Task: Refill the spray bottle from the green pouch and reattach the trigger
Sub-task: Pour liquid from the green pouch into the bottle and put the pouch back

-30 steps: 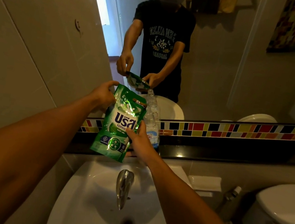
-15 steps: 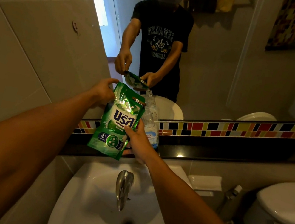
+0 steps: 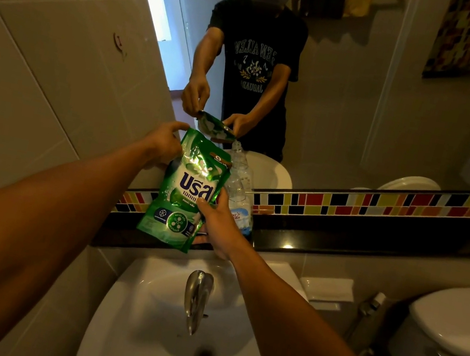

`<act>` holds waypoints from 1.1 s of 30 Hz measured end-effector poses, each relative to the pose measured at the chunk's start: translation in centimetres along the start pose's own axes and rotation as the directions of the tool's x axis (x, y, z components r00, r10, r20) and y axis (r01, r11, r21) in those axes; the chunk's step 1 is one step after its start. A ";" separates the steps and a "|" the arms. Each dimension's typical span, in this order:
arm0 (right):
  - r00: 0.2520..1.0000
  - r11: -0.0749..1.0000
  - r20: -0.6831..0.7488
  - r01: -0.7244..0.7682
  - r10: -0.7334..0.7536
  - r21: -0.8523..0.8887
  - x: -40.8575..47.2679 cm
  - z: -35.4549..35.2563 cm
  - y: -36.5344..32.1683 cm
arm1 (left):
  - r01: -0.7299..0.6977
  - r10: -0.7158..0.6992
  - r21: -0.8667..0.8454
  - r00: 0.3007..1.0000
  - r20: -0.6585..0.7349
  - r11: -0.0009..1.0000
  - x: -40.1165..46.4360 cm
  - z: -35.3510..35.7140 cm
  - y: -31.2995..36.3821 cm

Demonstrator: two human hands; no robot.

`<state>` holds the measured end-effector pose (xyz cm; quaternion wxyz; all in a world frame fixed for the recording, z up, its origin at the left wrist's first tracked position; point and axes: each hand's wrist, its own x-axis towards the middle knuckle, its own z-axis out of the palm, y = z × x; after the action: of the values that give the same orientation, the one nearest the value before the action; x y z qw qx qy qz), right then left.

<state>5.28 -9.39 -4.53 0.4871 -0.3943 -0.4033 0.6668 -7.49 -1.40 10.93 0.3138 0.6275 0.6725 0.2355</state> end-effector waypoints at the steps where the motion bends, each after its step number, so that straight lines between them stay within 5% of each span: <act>1: 1.000 1.000 0.002 0.004 -0.004 0.000 0.0 0.0 0.0 | 0.001 -0.001 0.001 1.000 0.000 1.000 0.0 0.0 0.0; 33: 1.000 0.998 0.025 0.012 -0.014 0.059 0.0 0.6 0.0 | 0.018 -0.019 0.034 0.999 0.033 0.999 0.3 -0.7 0.8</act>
<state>4.72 -9.48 -4.27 0.4978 -0.3686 -0.3920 0.6802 -7.46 -1.00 11.91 0.3165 0.6303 0.6768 0.2110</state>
